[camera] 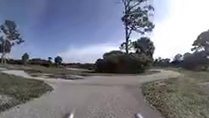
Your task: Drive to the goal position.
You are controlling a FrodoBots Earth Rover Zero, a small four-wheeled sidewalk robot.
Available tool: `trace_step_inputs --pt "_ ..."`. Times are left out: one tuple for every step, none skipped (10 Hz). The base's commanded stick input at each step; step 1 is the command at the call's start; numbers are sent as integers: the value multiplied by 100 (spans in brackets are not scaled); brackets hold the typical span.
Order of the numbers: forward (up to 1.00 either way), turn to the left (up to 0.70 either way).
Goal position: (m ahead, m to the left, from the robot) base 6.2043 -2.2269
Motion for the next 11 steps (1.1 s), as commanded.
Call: trace_step_inputs --pt "70 0" --pt "70 0" --pt "70 0" --pt "70 0" --pt "70 0" --pt "70 0" --pt "70 0" --pt "70 0" --pt "70 0" --pt "70 0" --pt "70 0"
